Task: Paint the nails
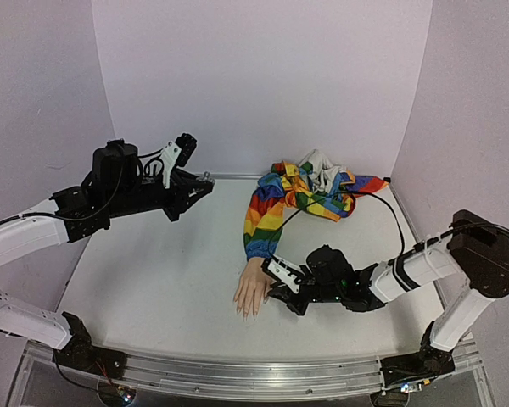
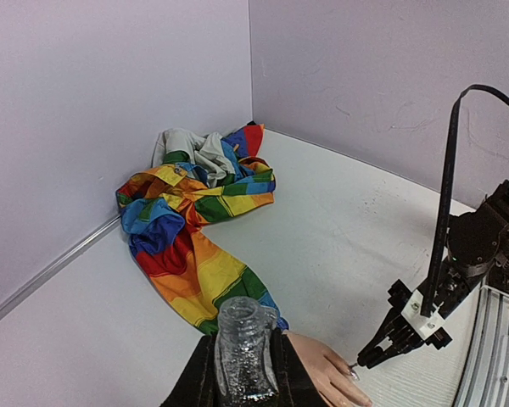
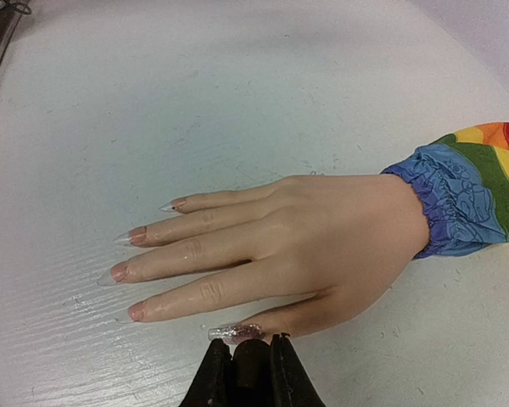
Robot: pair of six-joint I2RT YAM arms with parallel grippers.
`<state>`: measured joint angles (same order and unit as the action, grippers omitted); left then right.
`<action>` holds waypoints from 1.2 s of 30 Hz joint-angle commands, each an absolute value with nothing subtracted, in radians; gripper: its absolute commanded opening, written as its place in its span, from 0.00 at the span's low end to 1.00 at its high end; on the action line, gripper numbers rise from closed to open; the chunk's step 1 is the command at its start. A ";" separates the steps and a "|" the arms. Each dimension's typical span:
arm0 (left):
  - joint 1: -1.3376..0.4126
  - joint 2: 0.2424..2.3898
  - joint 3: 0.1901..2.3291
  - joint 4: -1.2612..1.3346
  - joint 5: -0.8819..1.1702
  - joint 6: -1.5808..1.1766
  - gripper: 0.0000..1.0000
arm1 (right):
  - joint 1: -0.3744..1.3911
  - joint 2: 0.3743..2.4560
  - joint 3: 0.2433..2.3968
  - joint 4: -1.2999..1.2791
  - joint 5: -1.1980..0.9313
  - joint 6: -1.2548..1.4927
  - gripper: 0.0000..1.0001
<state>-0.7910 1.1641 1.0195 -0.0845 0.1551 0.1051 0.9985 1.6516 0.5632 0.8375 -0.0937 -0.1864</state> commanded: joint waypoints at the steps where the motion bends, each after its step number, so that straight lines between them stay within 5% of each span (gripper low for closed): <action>1: -0.785 1.138 1.024 -0.026 0.164 0.111 0.00 | 1.004 1.661 0.598 0.842 -0.111 -0.184 0.00; 36: -0.785 1.143 1.023 -0.026 0.169 0.111 0.00 | 1.005 1.541 0.517 0.852 -0.117 -0.181 0.00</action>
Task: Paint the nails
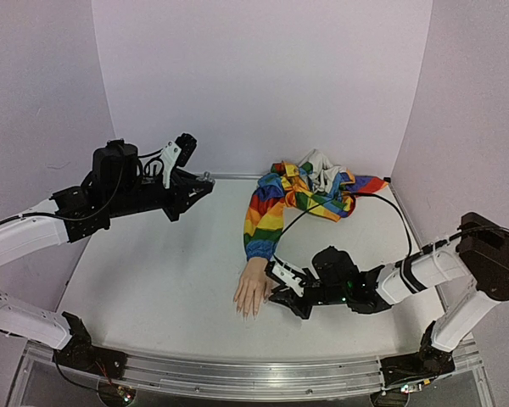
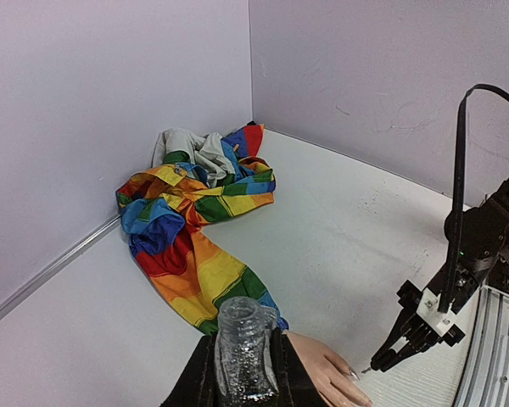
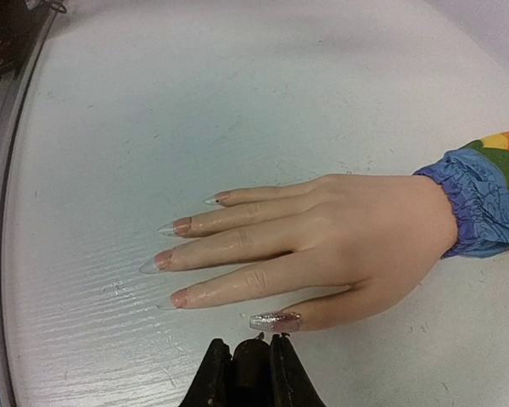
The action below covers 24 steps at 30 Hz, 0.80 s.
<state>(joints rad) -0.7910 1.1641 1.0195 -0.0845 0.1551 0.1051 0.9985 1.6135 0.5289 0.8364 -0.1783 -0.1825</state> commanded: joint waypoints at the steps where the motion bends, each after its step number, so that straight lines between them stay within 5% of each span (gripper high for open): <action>1: -0.785 1.144 1.024 -0.026 0.169 0.111 0.00 | 1.004 1.538 0.514 0.850 -0.095 -0.180 0.00; 24: -0.785 1.146 1.026 -0.026 0.170 0.112 0.00 | 1.004 1.657 0.595 0.826 -0.123 -0.184 0.00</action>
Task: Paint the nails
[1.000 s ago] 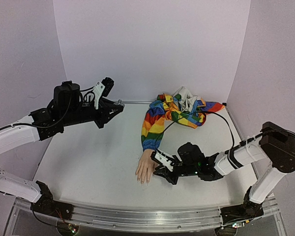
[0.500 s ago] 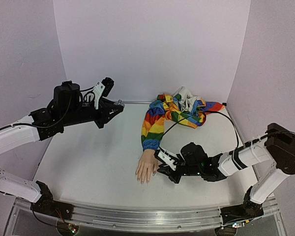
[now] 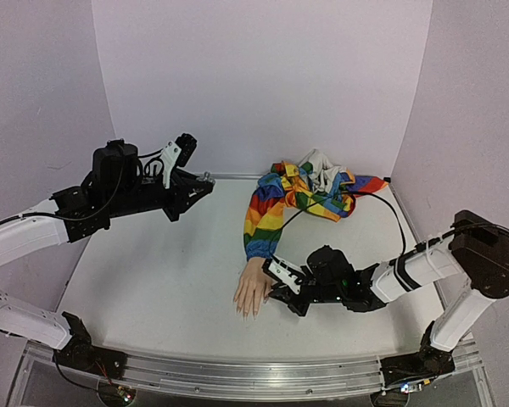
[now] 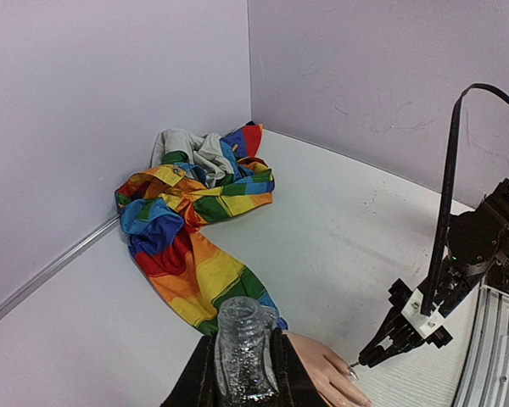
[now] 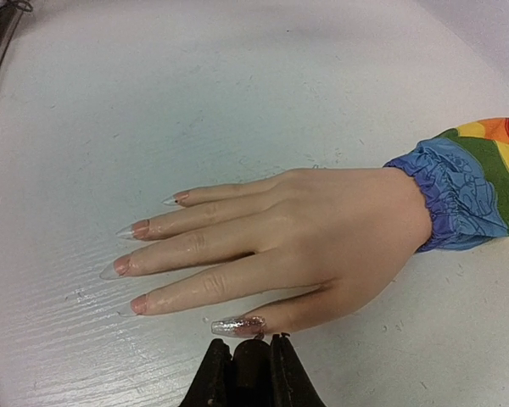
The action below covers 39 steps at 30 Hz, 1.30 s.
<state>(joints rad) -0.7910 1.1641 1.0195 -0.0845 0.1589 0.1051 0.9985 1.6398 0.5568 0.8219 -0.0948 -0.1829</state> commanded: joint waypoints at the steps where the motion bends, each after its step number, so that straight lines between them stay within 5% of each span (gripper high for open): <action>1: -0.786 1.146 1.027 -0.026 0.170 0.112 0.00 | 1.004 1.654 0.594 0.826 -0.122 -0.183 0.00; 39: -0.785 1.143 1.025 -0.026 0.170 0.112 0.00 | 1.004 1.678 0.601 0.849 -0.202 -0.166 0.00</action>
